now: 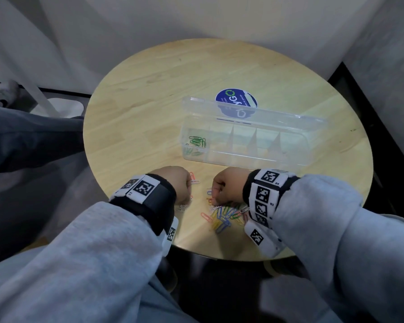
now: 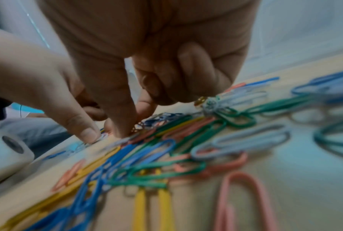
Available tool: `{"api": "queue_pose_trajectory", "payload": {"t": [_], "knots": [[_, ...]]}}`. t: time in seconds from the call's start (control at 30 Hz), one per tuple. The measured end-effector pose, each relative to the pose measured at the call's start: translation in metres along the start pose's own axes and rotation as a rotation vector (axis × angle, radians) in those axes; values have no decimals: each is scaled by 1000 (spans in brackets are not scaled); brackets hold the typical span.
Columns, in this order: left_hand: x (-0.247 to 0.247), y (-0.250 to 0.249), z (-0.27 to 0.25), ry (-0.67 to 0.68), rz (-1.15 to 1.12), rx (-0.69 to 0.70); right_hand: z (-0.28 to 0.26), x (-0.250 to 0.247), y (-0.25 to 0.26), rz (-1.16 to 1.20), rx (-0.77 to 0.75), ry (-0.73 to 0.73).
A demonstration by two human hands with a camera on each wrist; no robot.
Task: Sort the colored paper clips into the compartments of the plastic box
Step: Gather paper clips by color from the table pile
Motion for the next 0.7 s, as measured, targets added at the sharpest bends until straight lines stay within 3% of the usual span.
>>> {"api": "queue_pose_trajectory", "payload": {"t": [0.13,0.23,0.53,0.7], "knots": [[1,2,1,36,-58,-9,-5,-6,-14,360,-17,-13],[2,4,2,51,-117,-4,-5,-6,-21,499,-32,5],[-13,7,2,35,-587,146,-5,-3,-27,597,-32,-6],[-19,11,4,4,-783,160,-5,-5,-31,620,20,-74]]}}
Point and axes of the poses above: each hand's wrist, its own z-axis towards the middle knuckle, its own x-axis out of the palm, y = z × x, the point moved 4 cm from there along z, towards the middle knuckle, and after that the axes turned 9 degrees about y, right-handed, at the moved point
